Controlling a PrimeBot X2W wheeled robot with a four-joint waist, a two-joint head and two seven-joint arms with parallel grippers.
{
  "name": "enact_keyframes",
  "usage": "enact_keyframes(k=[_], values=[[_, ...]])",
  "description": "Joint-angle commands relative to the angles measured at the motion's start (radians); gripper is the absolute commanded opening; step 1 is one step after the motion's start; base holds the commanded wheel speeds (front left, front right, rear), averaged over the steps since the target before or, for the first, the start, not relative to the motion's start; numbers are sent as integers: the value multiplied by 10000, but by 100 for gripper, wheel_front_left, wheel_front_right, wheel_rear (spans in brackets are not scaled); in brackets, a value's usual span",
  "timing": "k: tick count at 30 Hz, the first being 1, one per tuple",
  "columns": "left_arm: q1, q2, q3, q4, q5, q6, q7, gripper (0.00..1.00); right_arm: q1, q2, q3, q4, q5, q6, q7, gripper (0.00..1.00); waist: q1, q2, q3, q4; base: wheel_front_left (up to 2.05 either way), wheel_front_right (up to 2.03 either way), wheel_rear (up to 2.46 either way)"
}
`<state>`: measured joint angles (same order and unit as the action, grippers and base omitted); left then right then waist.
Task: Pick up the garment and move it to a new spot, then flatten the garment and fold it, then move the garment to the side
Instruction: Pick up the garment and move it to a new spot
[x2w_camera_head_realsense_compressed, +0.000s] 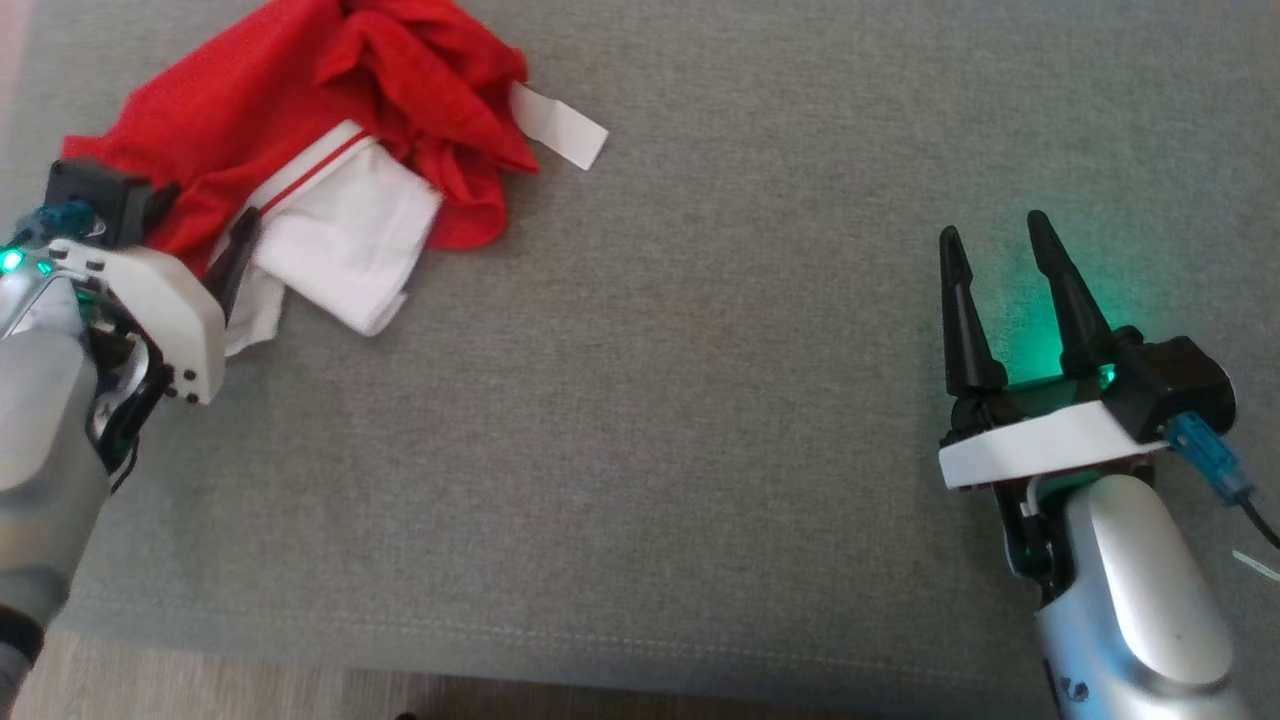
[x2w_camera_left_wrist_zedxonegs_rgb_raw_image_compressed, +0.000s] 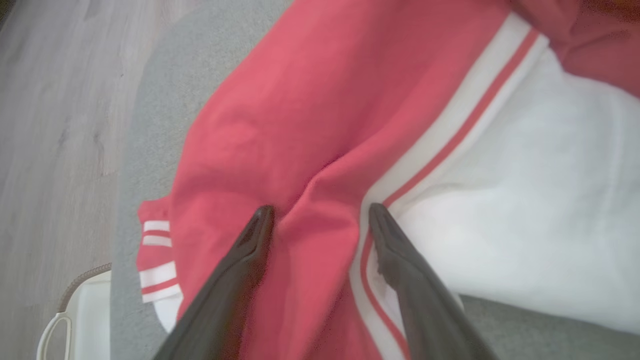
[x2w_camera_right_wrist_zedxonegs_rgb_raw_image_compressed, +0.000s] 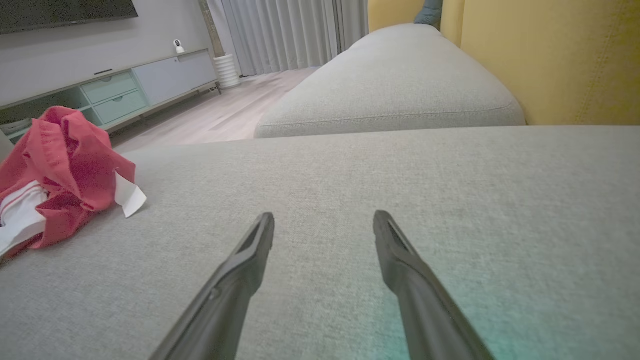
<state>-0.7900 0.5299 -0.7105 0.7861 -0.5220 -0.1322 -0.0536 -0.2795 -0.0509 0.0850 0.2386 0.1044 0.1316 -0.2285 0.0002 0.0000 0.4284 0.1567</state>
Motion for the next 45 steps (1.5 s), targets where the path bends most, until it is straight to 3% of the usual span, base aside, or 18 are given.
enact_keyframes(k=[1,4,5,6,18,25,36,40,45], values=[[-575,626,59,165,-215,17,-115,100,-153,7,190,-345,-43,-9,-37,100,-2,0,181,-185,0,0,0],[-793,597,-482,539,-576,16,-80,100,-171,7,167,-350,-56,-9,-50,100,-2,0,232,-235,0,0,0],[-874,605,-632,665,-668,16,-89,41,-179,7,162,-348,-57,-9,-54,100,-2,0,237,-245,0,0,0],[-960,606,-725,814,-767,16,-126,0,-188,7,158,-343,-54,-9,-58,100,-2,0,233,-252,0,0,0],[-1809,537,-1029,2109,-971,17,-1620,0,-150,7,241,-48,122,-9,-150,100,-2,0,-416,-149,0,0,0],[-2128,713,-817,1792,-727,121,-2046,0,52,7,347,292,429,-9,-248,100,-2,0,-1279,-59,0,0,0],[-1636,982,-308,-552,-933,163,-2024,0,495,7,529,777,995,-9,-325,100,-2,0,-2623,-110,0,0,0],[-1418,1021,-154,-1763,-1478,186,-1402,0,639,7,525,726,1254,-9,-329,100,-2,0,-3070,-260,0,0,0],[-1071,979,1,-3702,-2171,713,-183,0,780,7,381,614,1529,-9,-331,100,-2,0,-3498,-613,0,0,0]])
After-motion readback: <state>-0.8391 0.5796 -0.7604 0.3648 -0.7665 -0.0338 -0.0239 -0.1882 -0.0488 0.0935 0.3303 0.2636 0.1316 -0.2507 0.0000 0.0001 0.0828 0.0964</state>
